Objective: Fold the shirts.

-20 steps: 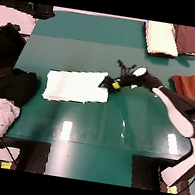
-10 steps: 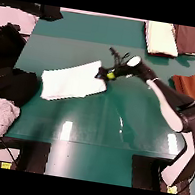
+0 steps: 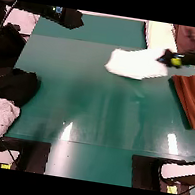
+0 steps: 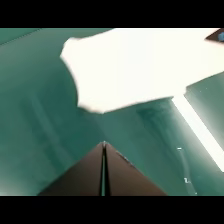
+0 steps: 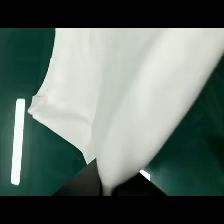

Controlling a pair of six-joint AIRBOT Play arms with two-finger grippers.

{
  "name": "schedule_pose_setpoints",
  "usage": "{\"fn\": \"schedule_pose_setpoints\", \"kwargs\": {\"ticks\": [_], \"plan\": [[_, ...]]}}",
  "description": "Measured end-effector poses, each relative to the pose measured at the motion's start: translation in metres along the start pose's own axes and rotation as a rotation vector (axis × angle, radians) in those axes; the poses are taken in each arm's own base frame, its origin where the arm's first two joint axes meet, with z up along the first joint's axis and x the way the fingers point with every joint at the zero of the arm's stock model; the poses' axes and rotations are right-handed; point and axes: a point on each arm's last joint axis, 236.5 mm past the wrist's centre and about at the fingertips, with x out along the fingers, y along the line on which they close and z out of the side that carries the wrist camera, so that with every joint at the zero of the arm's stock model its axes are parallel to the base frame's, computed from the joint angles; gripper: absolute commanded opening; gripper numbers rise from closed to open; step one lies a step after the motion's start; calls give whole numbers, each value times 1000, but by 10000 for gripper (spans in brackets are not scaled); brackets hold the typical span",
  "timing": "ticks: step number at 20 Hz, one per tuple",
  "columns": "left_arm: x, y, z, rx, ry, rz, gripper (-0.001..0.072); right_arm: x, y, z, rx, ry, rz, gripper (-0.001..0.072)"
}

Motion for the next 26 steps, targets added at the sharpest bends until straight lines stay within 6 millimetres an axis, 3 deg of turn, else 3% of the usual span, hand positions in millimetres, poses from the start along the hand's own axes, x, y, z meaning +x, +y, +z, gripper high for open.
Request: {"fn": "schedule_pose_setpoints", "kwargs": {"ticks": [5,7,9,13,19,22,26], "plan": [[1,-8,1,-8,-3,-15,24,-99,-114,36,164,-193,-159,15],[2,-10,1,-18,-3,-21,24,-129,-142,44,203,-255,-202,15],[2,-10,1,-30,-3,-22,24,-154,-157,55,215,-316,-234,15],[2,-11,0,-43,-2,-23,24,-194,-157,85,177,-434,-266,15],[2,-11,0,-48,-2,-23,25,-251,-125,125,68,-571,-289,15],[2,-11,0,-49,0,-23,25,-264,-112,126,44,-566,-294,15],[2,-11,-3,-48,12,-25,24,-272,-122,101,82,-509,-388,15]]}}
